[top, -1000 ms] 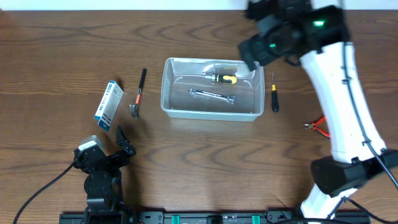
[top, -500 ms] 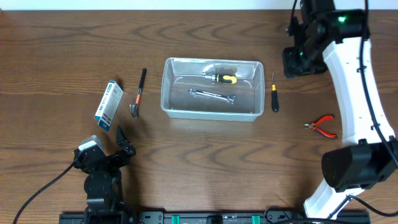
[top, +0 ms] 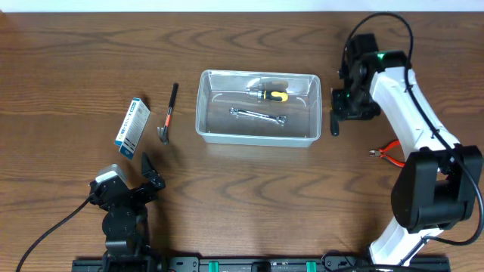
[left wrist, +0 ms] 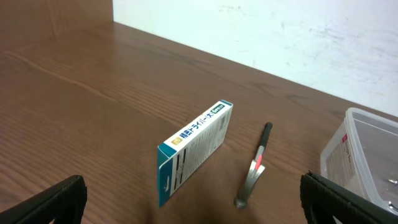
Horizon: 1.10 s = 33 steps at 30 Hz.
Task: Pack container
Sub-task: 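Move the right gripper down over the small yellow-black screwdriver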
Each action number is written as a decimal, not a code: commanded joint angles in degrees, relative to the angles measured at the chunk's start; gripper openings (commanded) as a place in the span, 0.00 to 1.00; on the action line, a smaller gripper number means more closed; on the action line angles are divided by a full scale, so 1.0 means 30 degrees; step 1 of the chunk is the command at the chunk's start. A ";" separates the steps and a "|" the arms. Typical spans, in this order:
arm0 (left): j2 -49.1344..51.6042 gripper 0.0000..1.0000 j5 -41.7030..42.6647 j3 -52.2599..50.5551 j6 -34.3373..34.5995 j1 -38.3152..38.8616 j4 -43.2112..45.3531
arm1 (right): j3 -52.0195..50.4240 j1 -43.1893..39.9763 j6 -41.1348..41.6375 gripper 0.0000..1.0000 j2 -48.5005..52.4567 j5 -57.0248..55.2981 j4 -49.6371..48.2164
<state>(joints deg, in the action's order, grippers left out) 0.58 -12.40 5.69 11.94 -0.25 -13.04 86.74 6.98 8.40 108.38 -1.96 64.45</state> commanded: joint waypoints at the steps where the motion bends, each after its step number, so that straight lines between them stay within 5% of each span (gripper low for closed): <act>1: -0.0117 0.98 -0.0087 -0.0466 -0.0182 0.0073 -0.0168 | -0.1100 -0.0073 0.0634 0.42 0.0168 -0.0131 -0.0823; 15: -0.0117 0.98 -0.0095 -0.0466 -0.0182 0.0073 -0.0168 | -0.2142 -0.0073 0.0627 0.44 0.0182 0.0466 -0.4240; 33: -0.0117 0.98 -0.0087 -0.0466 -0.0182 0.0073 -0.0168 | -0.2127 -0.1362 0.0517 0.42 0.1566 0.1902 -0.4809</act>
<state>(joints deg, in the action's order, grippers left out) 0.58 -12.40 5.69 11.94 -0.25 -13.04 80.53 3.62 9.89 111.61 2.07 50.19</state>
